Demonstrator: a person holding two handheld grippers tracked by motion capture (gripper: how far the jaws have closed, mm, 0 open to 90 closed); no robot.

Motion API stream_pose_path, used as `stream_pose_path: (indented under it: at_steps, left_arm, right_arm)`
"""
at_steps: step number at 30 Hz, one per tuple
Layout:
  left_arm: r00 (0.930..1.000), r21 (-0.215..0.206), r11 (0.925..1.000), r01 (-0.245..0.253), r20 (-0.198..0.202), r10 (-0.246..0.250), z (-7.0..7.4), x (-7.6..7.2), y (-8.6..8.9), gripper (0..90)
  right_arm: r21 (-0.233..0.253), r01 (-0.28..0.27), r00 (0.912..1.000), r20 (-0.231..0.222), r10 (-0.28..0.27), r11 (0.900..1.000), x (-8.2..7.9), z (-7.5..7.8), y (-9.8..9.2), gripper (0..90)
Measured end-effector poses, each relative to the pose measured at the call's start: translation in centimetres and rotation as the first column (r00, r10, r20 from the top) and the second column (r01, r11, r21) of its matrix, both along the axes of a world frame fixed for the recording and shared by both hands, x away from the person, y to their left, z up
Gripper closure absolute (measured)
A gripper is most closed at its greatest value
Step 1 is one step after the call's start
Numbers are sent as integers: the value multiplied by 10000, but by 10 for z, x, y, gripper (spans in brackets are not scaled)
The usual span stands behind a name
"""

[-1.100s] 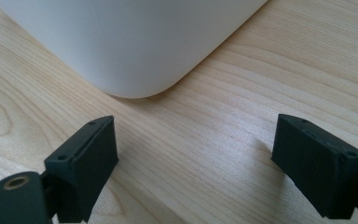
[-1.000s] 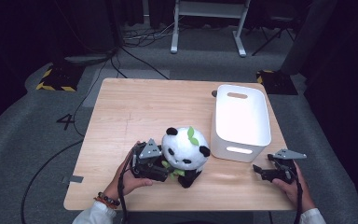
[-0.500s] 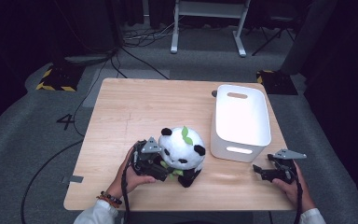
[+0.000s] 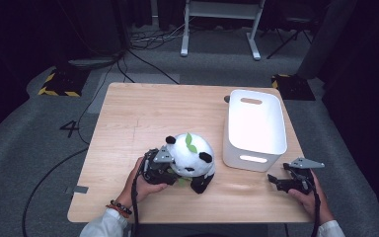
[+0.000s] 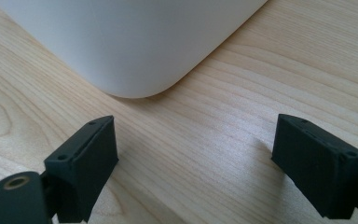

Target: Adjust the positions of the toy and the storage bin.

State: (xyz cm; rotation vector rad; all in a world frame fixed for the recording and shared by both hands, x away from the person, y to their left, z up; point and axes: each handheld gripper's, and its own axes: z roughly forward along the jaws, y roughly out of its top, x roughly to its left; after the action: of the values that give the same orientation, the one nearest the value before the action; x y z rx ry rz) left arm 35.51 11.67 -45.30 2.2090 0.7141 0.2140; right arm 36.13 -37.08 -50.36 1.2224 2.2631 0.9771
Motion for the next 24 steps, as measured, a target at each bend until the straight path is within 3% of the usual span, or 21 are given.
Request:
stream_pose_path:
  at_steps: [6, 9, 10, 11, 15, 16, 24]
  left_arm:
    - [9998, 28, 10000, -88, 187, 88, 0, -1, 3, 509]
    - [9995, 81, 9998, -185, 259, 183, -1, 1, 8, 508]
    - [9995, 81, 9998, -185, 259, 183, -1, 1, 8, 508]
    - [9993, 74, 9996, -275, 263, 273, -1, 2, 12, 508]
    - [9990, 13, 9992, -389, 237, 389, -2, 3, 18, 506]
    - [9987, 8, 9990, -454, 232, 453, -2, 3, 22, 506]
    - [9964, -269, 9960, -848, 53, 850, -5, 7, 39, 497]
  right_arm:
    - [-131, -97, 9999, 138, 99, 9999, -1, 2, 0, 181]
    - [476, -39, 9992, 394, 20, 9989, -3, 10, -7, 196]
    - [476, -39, 9992, 394, 20, 9989, -3, 10, -7, 196]
    - [613, -19, 9976, 696, -24, 9981, -4, 18, -9, 211]
    - [803, -53, 9943, 1066, -33, 9968, -6, 32, -11, 221]
    - [732, 28, 9893, 1456, -134, 9973, -8, 43, -11, 225]
    - [1120, 397, 9718, 2267, -644, 9929, -6, 80, -21, 264]
